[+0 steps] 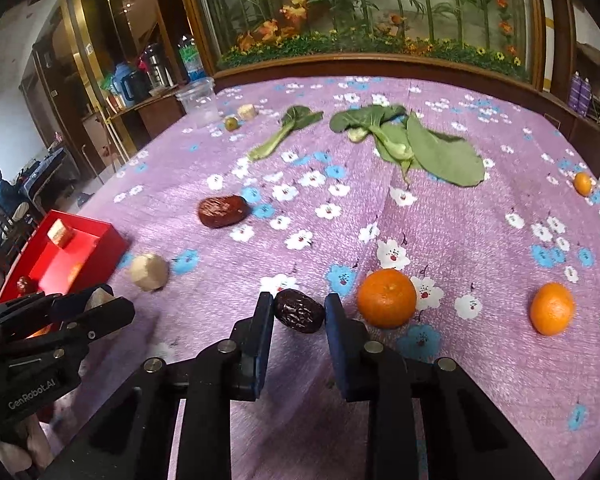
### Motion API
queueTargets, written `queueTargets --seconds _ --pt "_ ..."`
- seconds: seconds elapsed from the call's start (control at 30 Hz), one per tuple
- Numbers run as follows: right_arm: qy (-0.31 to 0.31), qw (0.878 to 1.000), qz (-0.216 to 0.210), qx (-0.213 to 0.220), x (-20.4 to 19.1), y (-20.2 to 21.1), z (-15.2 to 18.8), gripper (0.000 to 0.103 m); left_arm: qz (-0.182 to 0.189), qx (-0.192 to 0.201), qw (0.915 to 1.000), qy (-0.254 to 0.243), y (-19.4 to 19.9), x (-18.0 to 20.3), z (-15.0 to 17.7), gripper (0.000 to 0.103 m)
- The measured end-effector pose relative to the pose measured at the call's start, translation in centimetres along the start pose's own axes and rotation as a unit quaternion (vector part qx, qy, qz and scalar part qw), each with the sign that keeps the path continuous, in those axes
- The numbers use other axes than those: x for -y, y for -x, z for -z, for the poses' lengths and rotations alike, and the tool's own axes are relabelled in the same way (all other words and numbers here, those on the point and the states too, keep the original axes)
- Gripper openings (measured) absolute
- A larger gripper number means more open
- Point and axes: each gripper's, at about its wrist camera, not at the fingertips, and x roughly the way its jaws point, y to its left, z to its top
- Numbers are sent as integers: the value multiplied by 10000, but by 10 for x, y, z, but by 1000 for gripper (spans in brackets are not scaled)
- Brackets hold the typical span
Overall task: Organize fruits
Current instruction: 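Grasp a dark plum with the right gripper while the left grasps a round rice cake, then carry the plum and rice cake into the red tray and release both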
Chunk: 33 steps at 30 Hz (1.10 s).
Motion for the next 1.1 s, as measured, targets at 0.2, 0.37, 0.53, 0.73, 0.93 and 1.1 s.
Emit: queueTargets --seconds 0.2,0.37,0.53,0.73,0.93,1.1 --pt "96 9999 -47 131 -18 24 8 28 102 161 9998 25 24 -1 7 34" --pt "168 9995 -108 241 -36 45 17 28 175 346 9992 39 48 -1 12 34" --pt "269 9988 -160 378 -52 65 20 28 211 548 9982 100 71 -5 15 34" --pt "458 9969 -279 582 -78 90 23 28 176 798 9965 200 100 -16 23 34" --pt "692 9934 -474 779 -109 109 27 28 42 1047 9937 400 129 -38 28 34" --pt "886 9907 -619 822 -131 113 28 28 -229 1267 9895 661 146 -69 29 34"
